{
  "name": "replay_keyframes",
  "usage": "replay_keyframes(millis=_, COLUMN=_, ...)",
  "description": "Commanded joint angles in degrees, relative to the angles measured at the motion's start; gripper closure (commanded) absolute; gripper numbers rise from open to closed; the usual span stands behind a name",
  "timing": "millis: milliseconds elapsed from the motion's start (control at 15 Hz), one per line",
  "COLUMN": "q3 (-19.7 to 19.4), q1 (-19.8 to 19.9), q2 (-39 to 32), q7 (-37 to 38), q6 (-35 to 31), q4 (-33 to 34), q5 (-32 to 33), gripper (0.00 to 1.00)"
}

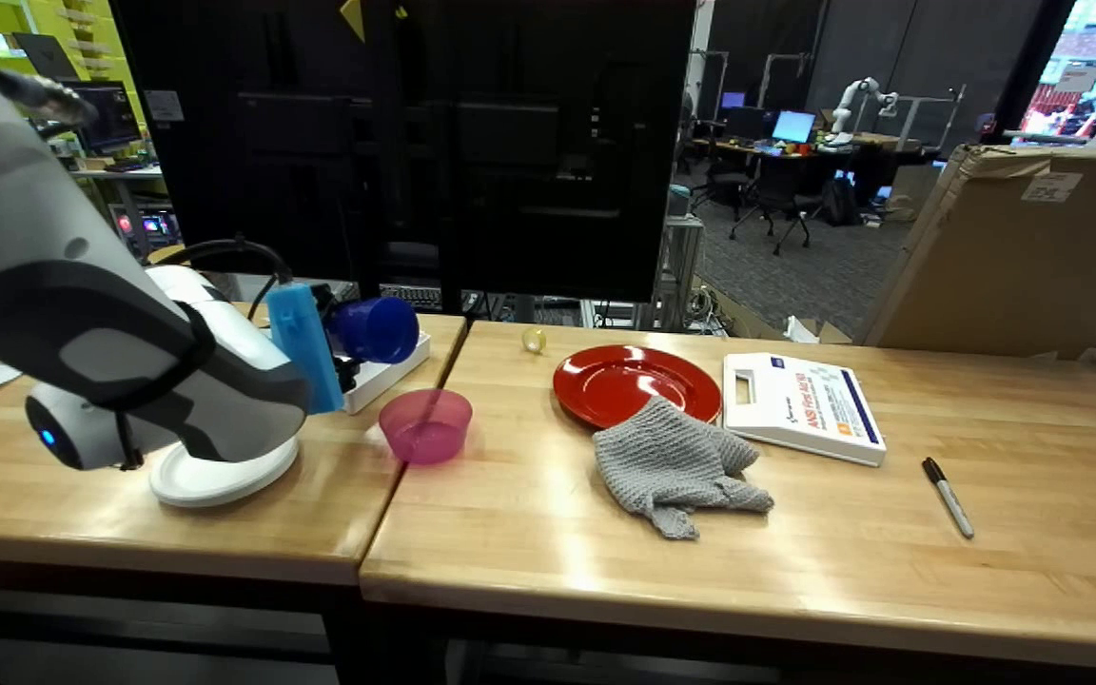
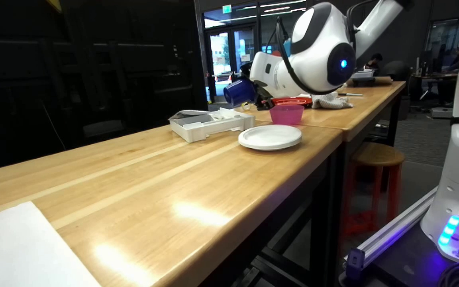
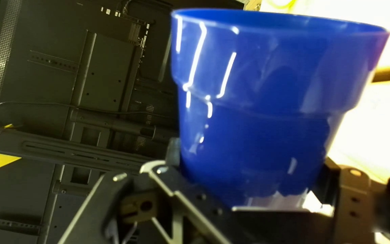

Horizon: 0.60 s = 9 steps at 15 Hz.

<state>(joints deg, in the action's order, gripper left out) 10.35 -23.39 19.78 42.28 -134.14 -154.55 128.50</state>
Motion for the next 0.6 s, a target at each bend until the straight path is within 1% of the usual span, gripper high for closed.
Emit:
replay_keyframes(millis=0, q3=-1.1, q1=0.0, q2=-0.6, q7=3.3, q6=-1.7, q4=1.3, q5=3.6, gripper=0.42)
replay_keyframes(millis=533, q3=-1.6, q1=0.5, q2=-2.0, q7=7.1, q6=-2.3, q4=2.4, q5=7.0, gripper=0.42)
